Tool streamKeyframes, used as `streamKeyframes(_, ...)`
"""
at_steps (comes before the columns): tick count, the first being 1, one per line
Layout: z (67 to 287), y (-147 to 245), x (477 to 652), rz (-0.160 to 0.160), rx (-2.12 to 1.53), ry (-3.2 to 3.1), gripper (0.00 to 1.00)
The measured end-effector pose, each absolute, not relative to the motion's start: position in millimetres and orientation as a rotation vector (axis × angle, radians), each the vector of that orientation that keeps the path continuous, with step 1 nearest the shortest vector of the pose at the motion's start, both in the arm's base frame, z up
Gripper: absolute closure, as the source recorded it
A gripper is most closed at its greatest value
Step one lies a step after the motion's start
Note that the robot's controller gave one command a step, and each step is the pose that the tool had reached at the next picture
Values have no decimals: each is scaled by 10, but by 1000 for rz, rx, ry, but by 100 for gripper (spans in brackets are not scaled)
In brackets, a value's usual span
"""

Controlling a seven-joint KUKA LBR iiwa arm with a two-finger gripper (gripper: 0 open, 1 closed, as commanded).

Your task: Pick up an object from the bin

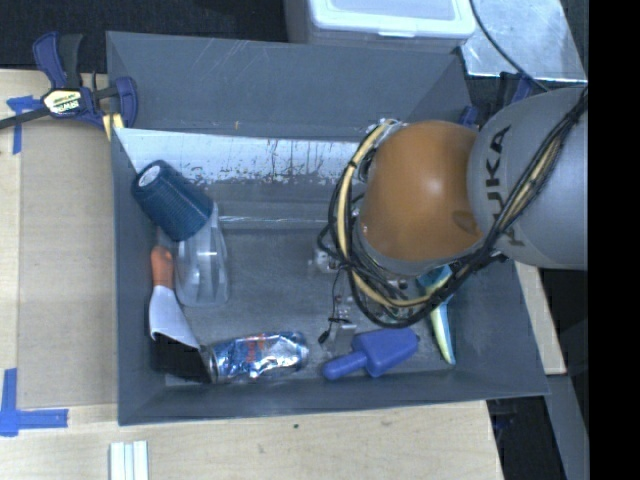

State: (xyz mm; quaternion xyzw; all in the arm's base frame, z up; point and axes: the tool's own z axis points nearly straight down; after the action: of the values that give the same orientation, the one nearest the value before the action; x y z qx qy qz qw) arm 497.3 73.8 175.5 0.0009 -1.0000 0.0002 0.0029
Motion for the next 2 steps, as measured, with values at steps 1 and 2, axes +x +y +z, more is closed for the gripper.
streamKeyframes(1,1796,736,4992,-1,-1,-3144,0)
streamKeyframes(2,1246,1488,4855,-4,780,-3042,0)
